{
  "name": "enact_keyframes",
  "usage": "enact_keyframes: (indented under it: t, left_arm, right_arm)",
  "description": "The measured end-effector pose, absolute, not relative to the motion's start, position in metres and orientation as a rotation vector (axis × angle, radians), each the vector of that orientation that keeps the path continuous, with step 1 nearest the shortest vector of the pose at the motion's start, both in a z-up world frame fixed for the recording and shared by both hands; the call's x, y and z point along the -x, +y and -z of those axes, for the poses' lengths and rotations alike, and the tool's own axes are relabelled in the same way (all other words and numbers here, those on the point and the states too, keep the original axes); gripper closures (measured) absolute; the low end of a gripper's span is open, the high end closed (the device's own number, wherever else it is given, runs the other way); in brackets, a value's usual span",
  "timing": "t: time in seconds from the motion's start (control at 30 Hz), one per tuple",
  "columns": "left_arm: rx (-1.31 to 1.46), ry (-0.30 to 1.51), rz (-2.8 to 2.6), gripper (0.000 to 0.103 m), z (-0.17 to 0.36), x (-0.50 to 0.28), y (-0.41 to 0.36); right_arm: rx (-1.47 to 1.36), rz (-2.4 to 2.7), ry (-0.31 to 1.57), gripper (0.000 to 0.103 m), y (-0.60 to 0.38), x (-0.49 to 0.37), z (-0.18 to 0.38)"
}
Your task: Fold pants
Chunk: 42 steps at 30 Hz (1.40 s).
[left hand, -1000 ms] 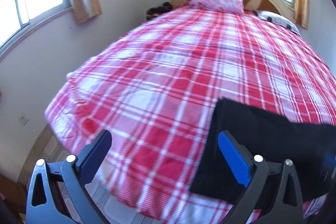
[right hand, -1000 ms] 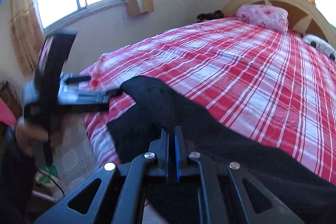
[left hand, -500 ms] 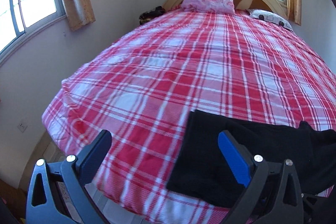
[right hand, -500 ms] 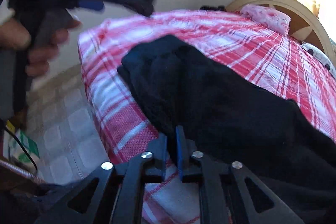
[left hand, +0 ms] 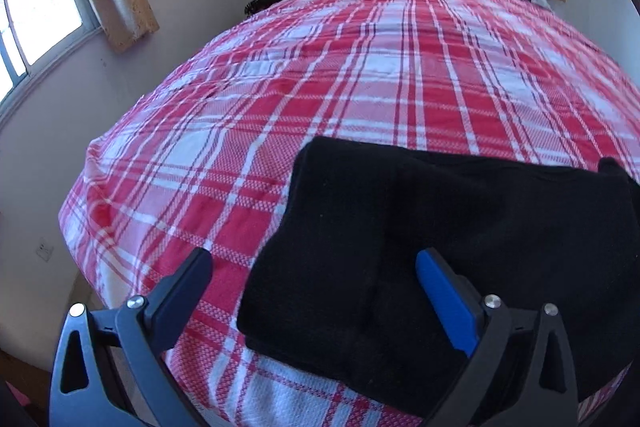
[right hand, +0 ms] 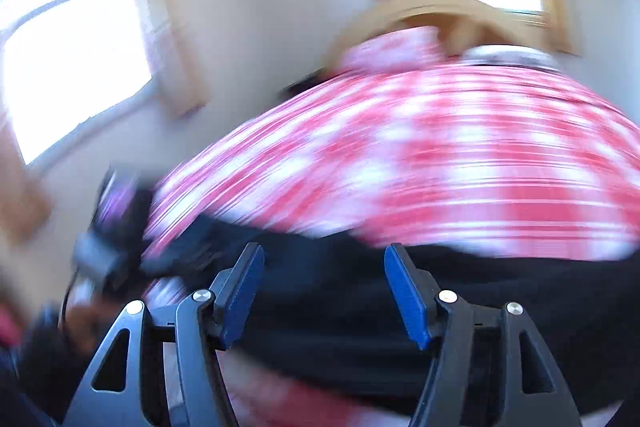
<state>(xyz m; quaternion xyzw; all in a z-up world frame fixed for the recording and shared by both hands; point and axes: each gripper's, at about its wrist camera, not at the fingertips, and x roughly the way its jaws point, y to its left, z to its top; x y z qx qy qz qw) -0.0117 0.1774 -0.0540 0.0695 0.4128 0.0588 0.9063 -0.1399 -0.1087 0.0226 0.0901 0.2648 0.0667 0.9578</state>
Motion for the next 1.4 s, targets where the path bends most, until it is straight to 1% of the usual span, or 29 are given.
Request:
enact_keyframes:
  t: [0.1, 0.23, 0.33, 0.47, 0.6, 0.7, 0.73, 0.77, 0.8, 0.83, 0.9, 0.93, 1.1, 1.2, 1.3, 1.4]
  left_arm:
    - [-0.095, 0.857, -0.127, 0.000, 0.057, 0.011, 0.180]
    - [-0.031, 0.900, -0.132, 0.000, 0.059, 0.006, 0.184]
    - [-0.007, 0.915, -0.135, 0.000, 0.061, 0.005, 0.185]
    - [-0.027, 0.909, -0.153, 0.000, 0.061, 0.006, 0.182]
    - [-0.063, 0.913, -0.159, 0.000, 0.059, 0.005, 0.179]
    - [-0.062, 0.923, -0.155, 0.000, 0.059, 0.002, 0.180]
    - [-0.058, 0.925, -0.156, 0.000, 0.059, 0.001, 0.181]
    - [-0.056, 0.927, -0.156, 0.000, 0.060, 0.001, 0.181]
    - [-0.054, 0.927, -0.158, 0.000, 0.060, 0.000, 0.181]
    - [-0.056, 0.926, -0.160, 0.000, 0.060, 0.001, 0.180]
    - [-0.071, 0.919, -0.164, 0.000, 0.059, 0.002, 0.178]
    - [-0.076, 0.917, -0.164, 0.000, 0.059, 0.002, 0.178]
    - [-0.071, 0.923, -0.170, 0.000, 0.059, 0.001, 0.178]
    - [-0.070, 0.922, -0.171, 0.000, 0.059, 0.001, 0.178]
    - [-0.073, 0.920, -0.173, 0.000, 0.059, 0.001, 0.177]
    - [-0.085, 0.925, -0.175, 0.000, 0.058, -0.001, 0.176]
  right_arm:
    - [-0.247, 0.160, 0.533, 0.039, -0.199, 0.147, -0.038]
    - [-0.327, 0.435, 0.604, 0.039, -0.304, 0.143, -0.048]
    - [-0.372, 0.584, 0.675, 0.039, -0.367, 0.120, -0.055]
    - [-0.356, 0.652, 0.799, 0.039, -0.424, 0.071, -0.046]
    - [-0.349, 0.720, 0.926, 0.039, -0.453, 0.032, -0.017]
    - [-0.341, 0.772, 1.008, 0.048, -0.466, 0.021, 0.003]
    - [-0.309, 0.779, 1.016, 0.059, -0.465, 0.020, 0.006]
    - [-0.272, 0.779, 1.022, 0.081, -0.462, 0.020, 0.006]
    - [-0.265, 0.767, 1.024, 0.090, -0.461, 0.021, 0.004]
    - [-0.286, 0.746, 1.021, 0.095, -0.461, 0.026, 0.001]
    - [-0.346, 0.709, 0.985, 0.097, -0.464, 0.038, -0.009]
    - [-0.401, 0.670, 0.936, 0.097, -0.465, 0.049, -0.017]
    - [-0.622, 0.467, 0.591, 0.097, -0.457, 0.136, -0.063]
    - [-0.723, 0.386, 0.404, 0.097, -0.451, 0.210, -0.071]
    - [-0.759, 0.452, 0.356, 0.097, -0.450, 0.273, -0.051]
    - [-0.812, 0.569, 0.405, 0.096, -0.460, 0.317, -0.013]
